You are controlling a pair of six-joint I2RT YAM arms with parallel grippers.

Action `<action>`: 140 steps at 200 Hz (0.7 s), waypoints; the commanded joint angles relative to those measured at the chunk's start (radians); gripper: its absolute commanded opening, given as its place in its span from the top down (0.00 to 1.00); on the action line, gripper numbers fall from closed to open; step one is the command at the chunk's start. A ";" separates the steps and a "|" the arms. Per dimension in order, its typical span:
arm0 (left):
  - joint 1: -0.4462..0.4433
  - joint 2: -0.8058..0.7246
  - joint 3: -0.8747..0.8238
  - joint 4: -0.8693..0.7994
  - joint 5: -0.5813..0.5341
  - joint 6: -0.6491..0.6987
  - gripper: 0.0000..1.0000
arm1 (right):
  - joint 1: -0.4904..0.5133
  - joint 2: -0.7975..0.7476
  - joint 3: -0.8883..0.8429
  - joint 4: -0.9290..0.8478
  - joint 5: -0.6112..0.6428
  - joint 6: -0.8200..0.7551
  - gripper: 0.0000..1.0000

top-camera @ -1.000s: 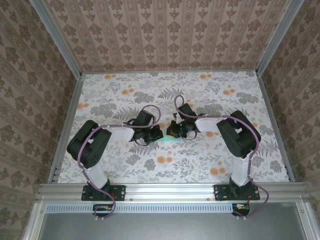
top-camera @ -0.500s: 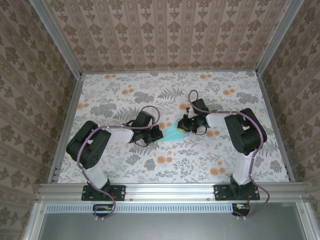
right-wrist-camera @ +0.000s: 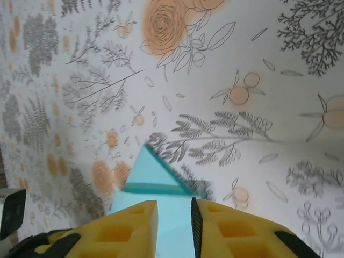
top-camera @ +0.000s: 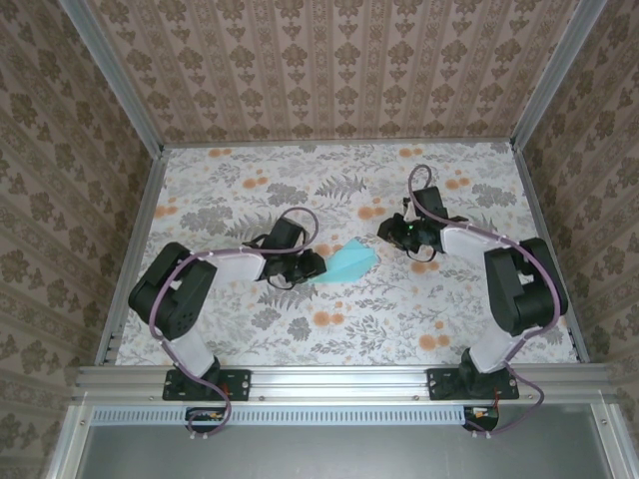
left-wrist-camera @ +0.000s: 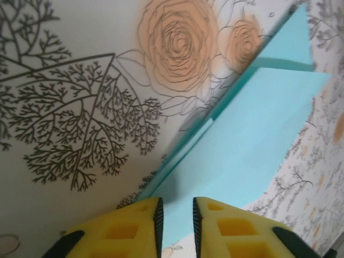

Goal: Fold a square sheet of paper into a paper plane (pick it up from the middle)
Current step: Fourth fold the wing at the center of the table.

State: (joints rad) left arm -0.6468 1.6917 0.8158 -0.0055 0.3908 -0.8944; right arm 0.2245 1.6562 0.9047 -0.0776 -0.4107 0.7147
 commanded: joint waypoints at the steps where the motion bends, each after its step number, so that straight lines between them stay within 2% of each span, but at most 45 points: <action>1: 0.012 -0.094 0.078 -0.112 -0.034 0.089 0.63 | 0.017 -0.068 -0.072 0.005 0.012 0.067 0.66; 19: 0.026 -0.153 0.096 -0.162 -0.084 0.149 0.49 | 0.049 -0.106 -0.120 0.039 0.017 0.142 0.58; 38: 0.051 -0.215 0.095 -0.212 -0.165 0.199 0.34 | 0.093 -0.115 -0.152 0.083 0.025 0.220 0.55; 64: 0.093 -0.300 0.081 -0.252 -0.247 0.268 0.18 | 0.169 -0.079 -0.147 0.128 0.065 0.312 0.52; 79: 0.121 -0.344 0.073 -0.272 -0.287 0.300 0.01 | 0.206 -0.046 -0.137 0.173 0.082 0.356 0.52; 109: 0.206 -0.410 0.037 -0.292 -0.299 0.314 0.00 | 0.263 -0.001 -0.111 0.212 0.136 0.417 0.53; 140: 0.295 -0.443 0.001 -0.274 -0.199 0.292 0.00 | 0.281 0.033 -0.088 0.200 0.161 0.460 0.56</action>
State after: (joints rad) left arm -0.4000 1.2732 0.8513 -0.2565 0.1379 -0.6228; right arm 0.4976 1.6661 0.7822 0.0986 -0.3065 1.1027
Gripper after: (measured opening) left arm 0.997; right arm 0.445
